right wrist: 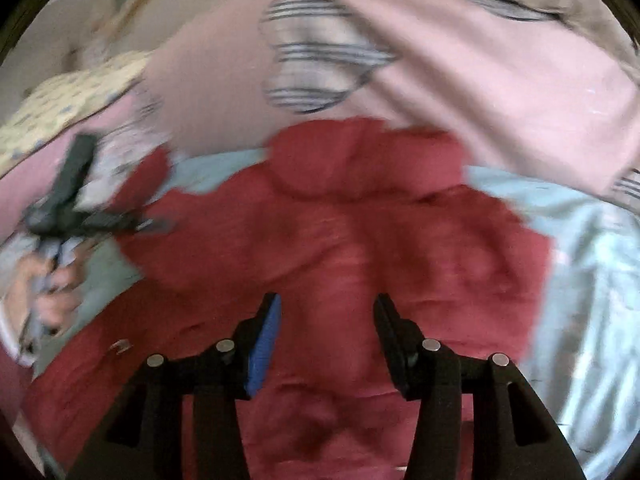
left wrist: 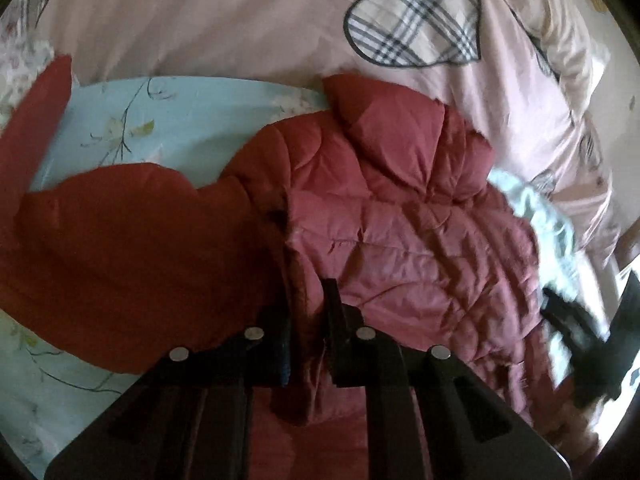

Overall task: Fold large clothes
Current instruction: 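Carry the sleeve across the coat body with the right gripper toward the other sleeve, then press the folded sleeve onto the coat body and open the right gripper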

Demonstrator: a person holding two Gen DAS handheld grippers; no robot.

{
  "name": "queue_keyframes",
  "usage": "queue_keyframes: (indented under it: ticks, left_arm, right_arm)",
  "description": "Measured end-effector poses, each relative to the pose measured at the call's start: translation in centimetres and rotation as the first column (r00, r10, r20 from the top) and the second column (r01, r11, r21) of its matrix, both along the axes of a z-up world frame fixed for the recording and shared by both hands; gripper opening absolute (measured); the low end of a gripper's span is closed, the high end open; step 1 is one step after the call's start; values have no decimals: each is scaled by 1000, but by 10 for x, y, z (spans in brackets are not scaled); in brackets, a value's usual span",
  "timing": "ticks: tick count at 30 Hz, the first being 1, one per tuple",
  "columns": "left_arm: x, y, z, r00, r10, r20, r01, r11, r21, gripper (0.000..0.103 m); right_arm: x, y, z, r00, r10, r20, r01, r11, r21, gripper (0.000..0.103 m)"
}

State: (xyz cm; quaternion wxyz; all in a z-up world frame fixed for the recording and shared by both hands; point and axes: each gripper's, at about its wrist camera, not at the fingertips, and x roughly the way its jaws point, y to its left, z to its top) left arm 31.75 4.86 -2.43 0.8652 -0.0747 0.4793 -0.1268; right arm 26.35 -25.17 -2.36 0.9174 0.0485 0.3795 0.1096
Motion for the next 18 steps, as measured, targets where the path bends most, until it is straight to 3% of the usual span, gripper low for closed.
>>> queue_keyframes:
  ticks: [5, 6, 9, 13, 15, 18]
  left_arm:
    - [-6, -14, -7, 999, -4, 55, -3, 992, 124, 16]
    - [-8, -12, -7, 998, 11, 66, -20, 990, 141, 22]
    - [-22, -6, 11, 988, 64, 138, -88, 981, 173, 24]
    - [-38, -7, 36, 979, 27, 203, -48, 994, 99, 24]
    - [-37, -21, 34, 982, -28, 186, 15, 997, 73, 24]
    - [-30, -44, 18, 989, -64, 130, 50, 993, 106, 24]
  right_arm:
    - [24, -31, -43, 979, -129, -160, 129, 992, -9, 50]
    - [27, -31, -50, 975, -135, -178, 134, 991, -13, 50]
    - [26, -32, -64, 969, -148, -199, 144, 989, -33, 50]
    - [28, -26, -68, 965, -160, -207, 148, 986, -72, 50]
    - [29, -22, -68, 965, -163, -208, 147, 985, -91, 51]
    - [27, -19, -69, 964, -166, -206, 147, 984, -104, 51]
